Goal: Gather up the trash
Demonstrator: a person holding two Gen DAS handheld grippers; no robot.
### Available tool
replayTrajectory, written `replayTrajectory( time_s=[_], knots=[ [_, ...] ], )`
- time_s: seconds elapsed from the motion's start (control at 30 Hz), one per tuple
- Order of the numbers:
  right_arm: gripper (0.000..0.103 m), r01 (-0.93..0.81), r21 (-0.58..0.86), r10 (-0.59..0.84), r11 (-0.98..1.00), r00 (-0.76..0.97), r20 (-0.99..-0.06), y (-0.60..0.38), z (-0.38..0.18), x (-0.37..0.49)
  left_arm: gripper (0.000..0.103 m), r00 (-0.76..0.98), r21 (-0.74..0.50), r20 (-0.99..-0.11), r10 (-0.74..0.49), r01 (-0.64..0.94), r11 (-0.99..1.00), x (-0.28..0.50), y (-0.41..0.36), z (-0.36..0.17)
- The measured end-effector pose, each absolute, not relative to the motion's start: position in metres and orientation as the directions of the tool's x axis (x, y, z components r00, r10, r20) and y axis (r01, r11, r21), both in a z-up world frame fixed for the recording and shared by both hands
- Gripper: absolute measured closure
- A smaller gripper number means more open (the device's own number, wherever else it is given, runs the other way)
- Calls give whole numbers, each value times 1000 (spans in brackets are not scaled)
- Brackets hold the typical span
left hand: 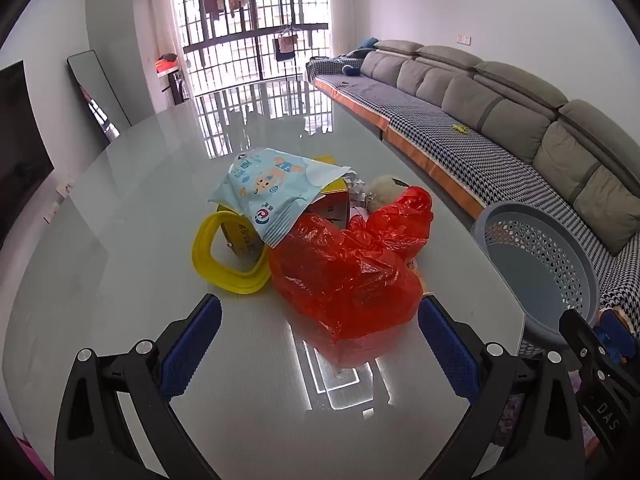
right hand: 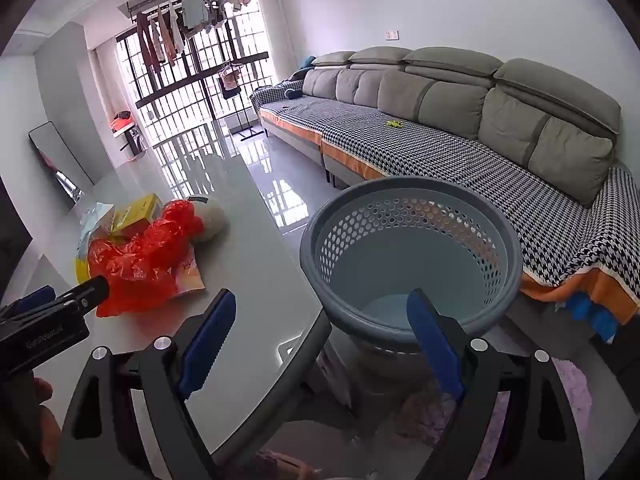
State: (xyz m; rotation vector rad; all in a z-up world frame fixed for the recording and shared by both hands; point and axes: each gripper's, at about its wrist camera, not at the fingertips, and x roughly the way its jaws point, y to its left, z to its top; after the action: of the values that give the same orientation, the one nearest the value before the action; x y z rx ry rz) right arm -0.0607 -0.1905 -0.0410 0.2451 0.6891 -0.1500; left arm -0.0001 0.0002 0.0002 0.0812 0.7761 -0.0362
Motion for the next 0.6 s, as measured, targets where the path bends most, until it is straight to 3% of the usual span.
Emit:
replayTrajectory(
  time_s=[0.6],
  knots=[
    [19, 213, 171, -54, 962, 763, -644, -191, -37, -57, 6, 725, 56, -689, -6, 61, 997, -3, -2, 7]
  ],
)
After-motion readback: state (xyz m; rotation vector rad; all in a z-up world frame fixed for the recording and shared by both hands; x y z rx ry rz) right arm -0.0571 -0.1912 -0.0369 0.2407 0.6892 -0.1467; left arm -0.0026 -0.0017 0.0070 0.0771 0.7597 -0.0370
